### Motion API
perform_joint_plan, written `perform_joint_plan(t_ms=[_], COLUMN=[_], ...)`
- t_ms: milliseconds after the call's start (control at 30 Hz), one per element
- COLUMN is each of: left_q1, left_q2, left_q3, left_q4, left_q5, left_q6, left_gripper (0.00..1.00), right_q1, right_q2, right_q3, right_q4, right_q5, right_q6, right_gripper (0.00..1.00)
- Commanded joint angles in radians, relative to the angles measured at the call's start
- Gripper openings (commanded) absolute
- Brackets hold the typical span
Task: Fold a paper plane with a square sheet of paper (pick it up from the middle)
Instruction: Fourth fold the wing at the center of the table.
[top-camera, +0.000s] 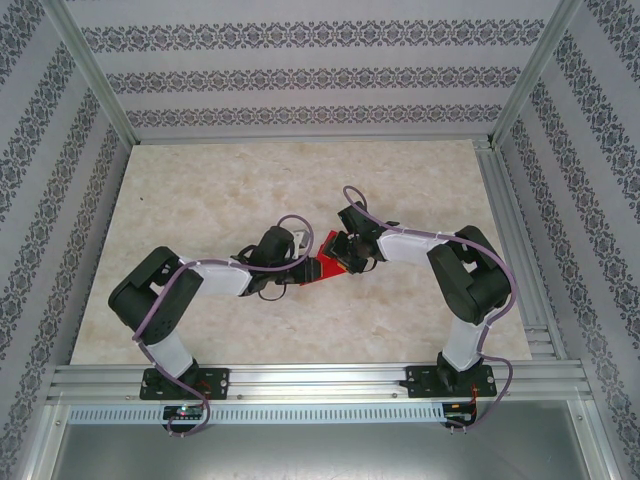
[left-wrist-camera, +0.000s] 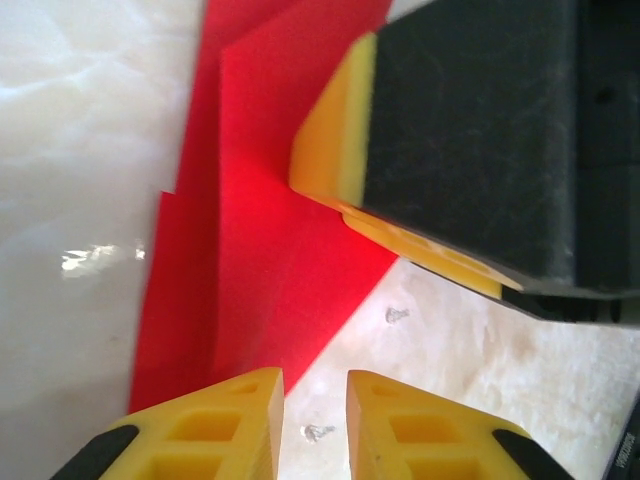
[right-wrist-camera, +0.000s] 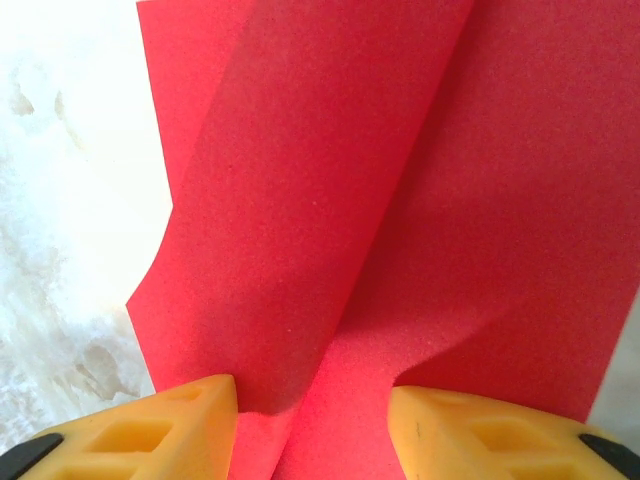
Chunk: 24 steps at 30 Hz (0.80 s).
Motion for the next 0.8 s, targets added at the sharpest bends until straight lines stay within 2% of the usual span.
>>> perform_joint_plan(t_ms=[0, 400, 767], left_q1=[-0.022, -0.024, -0.024], left_q2=[-0.008, -0.019, -0.044], left_q3=[0.004, 0.017, 0.001], left_q4=[0.004, -0.129, -0.102], left_q5=[0.019, -0.069, -0.1], left_q6=[0.038, 0.095, 0.069], left_gripper=[0.25, 0.26, 0.25], right_q1=[-0.013, -0.016, -0.016], right_q2=[0.163, 0.169, 0.188], right_q3=[-0.096, -0.1, -0.1], right_q4=[-0.103, -0.108, -0.111], right_q5=[0.098, 0.104, 0.112], right_q6=[0.007, 0.004, -0.002], right_gripper=[0.49, 0.51, 0.51])
